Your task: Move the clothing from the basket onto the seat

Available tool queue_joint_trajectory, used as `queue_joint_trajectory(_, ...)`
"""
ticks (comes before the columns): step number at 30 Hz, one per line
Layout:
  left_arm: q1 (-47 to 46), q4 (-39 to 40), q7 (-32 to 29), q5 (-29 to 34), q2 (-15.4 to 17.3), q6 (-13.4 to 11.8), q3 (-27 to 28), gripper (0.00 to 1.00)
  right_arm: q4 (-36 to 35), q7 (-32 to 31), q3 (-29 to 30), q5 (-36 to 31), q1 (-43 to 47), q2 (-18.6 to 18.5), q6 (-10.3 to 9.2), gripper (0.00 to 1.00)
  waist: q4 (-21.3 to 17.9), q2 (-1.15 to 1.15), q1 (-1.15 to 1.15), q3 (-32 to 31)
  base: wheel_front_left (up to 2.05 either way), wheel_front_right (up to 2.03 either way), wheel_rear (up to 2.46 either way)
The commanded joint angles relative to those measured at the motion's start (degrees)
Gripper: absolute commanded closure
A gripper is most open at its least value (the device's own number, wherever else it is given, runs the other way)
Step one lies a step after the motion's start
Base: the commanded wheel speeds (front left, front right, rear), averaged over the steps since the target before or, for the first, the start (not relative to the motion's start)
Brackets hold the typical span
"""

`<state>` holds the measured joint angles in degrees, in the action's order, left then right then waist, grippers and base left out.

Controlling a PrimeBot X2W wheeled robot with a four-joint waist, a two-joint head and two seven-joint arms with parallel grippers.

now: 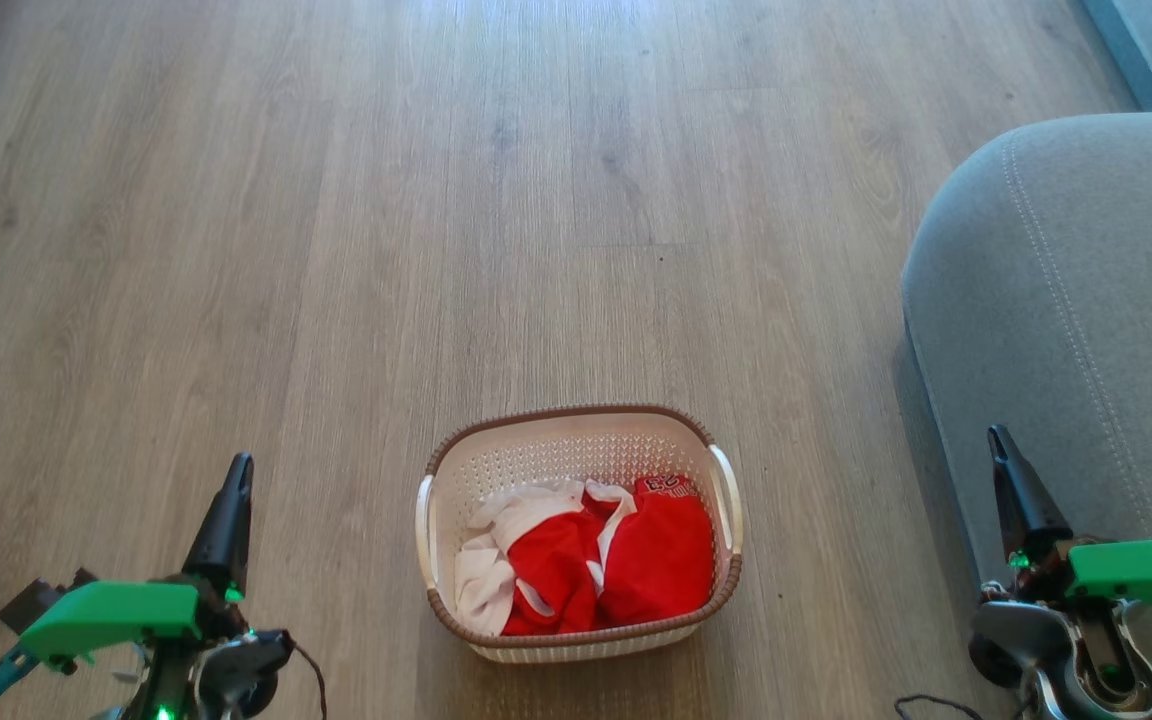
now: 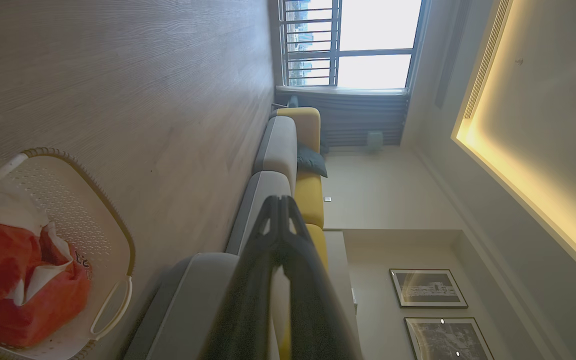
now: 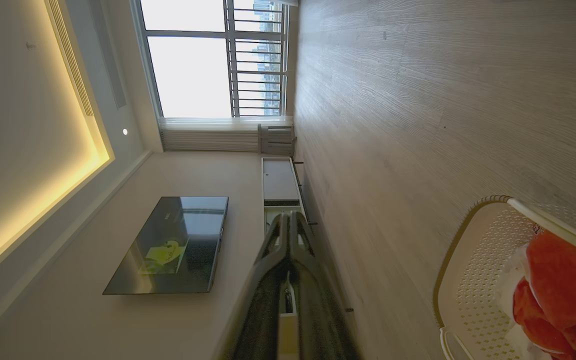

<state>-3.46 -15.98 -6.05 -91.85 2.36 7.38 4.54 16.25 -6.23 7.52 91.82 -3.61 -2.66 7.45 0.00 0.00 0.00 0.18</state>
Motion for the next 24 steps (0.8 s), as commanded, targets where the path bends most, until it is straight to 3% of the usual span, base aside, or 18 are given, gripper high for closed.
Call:
queue_joint_trajectory(1,-2.7,1.9,-0.4,-0.3,0.5,0.1,2.0,1.0,-2.2,-0.2,-1.0,0.4,-2.6,-0.2,0.03,1.0,0.0,0.0,0.0,0.0,0.0,0.0,0.0)
queue_joint_trajectory(24,-2.7,1.9,-0.4,-0.3,0.5,0.1,2.0,1.0,-2.2,-0.2,-1.0,0.4,-2.6,-0.2,0.03,1.0,0.0,0.0,0.0,0.0,0.0,0.0,0.0)
